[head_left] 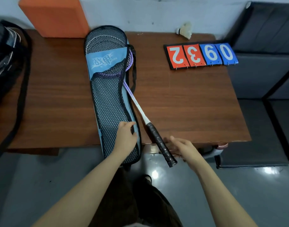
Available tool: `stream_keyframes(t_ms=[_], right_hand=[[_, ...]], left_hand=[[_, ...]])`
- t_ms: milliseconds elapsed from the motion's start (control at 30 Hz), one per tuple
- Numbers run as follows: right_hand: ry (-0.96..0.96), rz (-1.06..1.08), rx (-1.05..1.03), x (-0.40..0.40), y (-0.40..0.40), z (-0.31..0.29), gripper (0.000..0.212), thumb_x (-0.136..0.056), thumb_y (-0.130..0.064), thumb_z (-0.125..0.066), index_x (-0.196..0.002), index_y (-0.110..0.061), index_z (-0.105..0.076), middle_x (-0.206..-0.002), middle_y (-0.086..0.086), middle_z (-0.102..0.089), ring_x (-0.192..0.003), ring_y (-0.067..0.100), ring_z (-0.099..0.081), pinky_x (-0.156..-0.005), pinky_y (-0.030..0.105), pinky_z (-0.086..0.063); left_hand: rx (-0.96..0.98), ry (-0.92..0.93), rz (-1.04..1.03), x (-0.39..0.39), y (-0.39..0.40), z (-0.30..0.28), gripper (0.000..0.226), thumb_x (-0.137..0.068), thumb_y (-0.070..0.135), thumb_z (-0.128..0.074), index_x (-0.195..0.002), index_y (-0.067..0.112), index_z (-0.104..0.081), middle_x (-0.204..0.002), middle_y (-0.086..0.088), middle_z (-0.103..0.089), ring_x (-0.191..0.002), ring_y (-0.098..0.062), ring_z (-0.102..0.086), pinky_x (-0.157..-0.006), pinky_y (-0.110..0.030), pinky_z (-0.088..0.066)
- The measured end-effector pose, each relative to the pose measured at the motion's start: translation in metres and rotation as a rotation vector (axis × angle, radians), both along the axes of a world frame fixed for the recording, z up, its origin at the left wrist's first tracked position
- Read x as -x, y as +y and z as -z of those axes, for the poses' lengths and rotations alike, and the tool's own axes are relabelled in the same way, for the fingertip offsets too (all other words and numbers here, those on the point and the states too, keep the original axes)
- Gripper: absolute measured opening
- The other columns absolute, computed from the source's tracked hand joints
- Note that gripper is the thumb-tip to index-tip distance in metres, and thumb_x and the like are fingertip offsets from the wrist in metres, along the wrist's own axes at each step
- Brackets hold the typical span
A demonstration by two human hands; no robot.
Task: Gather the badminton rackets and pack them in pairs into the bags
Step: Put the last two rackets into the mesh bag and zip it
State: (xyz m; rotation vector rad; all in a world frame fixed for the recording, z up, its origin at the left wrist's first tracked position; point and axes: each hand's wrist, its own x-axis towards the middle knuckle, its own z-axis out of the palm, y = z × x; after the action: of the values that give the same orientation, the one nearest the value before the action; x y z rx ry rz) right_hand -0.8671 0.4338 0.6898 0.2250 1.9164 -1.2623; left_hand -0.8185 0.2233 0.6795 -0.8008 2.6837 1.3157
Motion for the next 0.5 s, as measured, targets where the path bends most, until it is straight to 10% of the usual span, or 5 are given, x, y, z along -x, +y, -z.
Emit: stream_keyframes(t_ms=[167,500], right_hand=[[-0.257,0.046,0.244,-0.004,-0.004,0.003,0.034,-0.09,-0.041,-0.052,-0.101,-0.013,-0.068,-0.073,-0.002,-0.067,-0.064,0.012,-0.052,-0.057,0.024,-0.032],[-0.243,-0.097,0.515,-0.024,-0.048,-0.007,0.046,-0.073,-0.019,-0.074,-0.116,-0.009,-0.062,-0.097,0.008,-0.064,-0.083,0.022,-0.051,-0.085,0.036,-0.042]], left_hand=[[-0.101,0.034,-0.055,-0.011,-0.009,-0.012,0.041,-0.085,0.002,-0.058,-0.123,0.016,-0.057,-0.106,0.001,-0.049,-0.092,-0.011,-0.051,-0.081,-0.016,-0.036],[-0.226,0.054,-0.03,-0.04,-0.045,-0.023,0.043,-0.083,-0.001,-0.06,-0.121,0.018,-0.06,-0.111,0.002,-0.054,-0.099,-0.013,-0.054,-0.091,-0.023,-0.044]])
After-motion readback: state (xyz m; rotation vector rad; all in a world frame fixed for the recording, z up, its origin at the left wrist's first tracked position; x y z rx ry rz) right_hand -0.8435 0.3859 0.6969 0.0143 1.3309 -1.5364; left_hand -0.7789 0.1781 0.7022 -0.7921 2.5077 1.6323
